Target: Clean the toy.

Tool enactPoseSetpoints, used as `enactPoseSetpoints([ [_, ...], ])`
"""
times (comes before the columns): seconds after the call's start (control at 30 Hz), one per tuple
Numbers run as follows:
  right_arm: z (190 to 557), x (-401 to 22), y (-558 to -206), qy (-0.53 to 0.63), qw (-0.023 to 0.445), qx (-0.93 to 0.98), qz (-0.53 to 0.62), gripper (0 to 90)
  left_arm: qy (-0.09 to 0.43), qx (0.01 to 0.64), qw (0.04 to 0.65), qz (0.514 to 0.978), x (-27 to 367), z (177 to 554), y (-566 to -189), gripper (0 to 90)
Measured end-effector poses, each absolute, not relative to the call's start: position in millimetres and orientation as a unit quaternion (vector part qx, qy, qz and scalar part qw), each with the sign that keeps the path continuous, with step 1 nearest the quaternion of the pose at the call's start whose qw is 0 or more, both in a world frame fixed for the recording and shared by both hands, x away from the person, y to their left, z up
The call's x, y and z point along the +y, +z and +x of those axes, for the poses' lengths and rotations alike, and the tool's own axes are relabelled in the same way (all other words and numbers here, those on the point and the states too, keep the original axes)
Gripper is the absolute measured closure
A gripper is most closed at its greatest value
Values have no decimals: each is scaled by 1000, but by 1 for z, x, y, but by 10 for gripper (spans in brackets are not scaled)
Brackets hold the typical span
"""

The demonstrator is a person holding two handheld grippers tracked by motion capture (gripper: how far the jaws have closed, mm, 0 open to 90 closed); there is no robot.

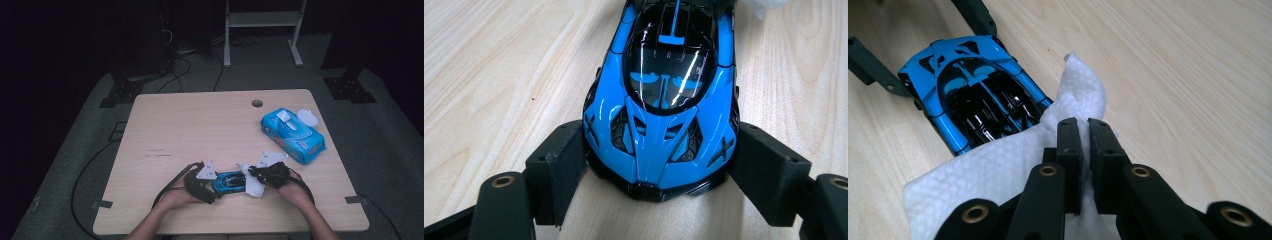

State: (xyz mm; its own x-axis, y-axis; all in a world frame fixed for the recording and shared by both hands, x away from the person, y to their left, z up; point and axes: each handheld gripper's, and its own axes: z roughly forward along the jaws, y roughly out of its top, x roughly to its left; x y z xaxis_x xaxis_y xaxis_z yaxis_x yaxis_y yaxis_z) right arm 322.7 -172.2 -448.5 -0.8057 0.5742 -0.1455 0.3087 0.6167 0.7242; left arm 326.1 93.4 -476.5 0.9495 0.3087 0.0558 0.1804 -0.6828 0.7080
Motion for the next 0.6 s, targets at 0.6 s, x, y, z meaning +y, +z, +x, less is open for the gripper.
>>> enactPoseSetpoints([
  [0.6,313,-189,-446,360,183,877,261,841,82,136,375,913,94,327,-477,249],
])
